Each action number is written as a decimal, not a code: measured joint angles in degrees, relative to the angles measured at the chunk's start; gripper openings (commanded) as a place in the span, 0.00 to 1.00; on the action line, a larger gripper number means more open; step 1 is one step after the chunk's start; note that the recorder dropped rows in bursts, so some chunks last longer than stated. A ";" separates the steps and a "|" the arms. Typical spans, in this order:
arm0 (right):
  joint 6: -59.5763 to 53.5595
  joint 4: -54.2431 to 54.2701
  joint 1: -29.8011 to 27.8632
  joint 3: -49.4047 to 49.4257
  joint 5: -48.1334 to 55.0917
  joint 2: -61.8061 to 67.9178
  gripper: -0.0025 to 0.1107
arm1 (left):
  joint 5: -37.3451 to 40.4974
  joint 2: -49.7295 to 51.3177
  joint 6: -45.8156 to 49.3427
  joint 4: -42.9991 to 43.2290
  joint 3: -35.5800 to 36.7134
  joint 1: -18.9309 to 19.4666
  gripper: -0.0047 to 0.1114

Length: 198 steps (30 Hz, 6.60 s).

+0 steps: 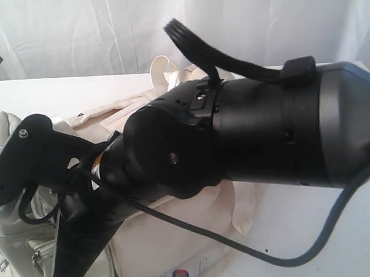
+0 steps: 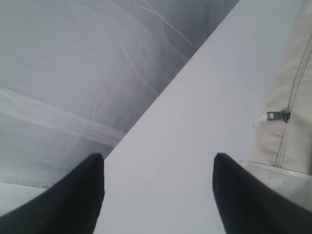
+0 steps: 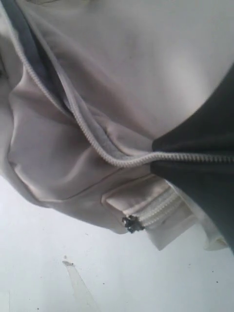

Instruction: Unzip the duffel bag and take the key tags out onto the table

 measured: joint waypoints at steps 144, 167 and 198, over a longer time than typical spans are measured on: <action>37.30 -37.01 0.24 4.85 26.42 -21.98 0.44 | 29.95 8.68 -38.41 46.03 -15.81 -35.58 0.04; 44.78 -36.10 0.24 4.85 25.60 -21.98 0.44 | -17.88 27.24 -29.69 45.48 -22.34 -2.52 0.04; 47.86 -35.88 0.24 4.85 25.14 -21.98 0.44 | -13.87 30.02 -19.69 26.88 -31.15 -1.34 0.69</action>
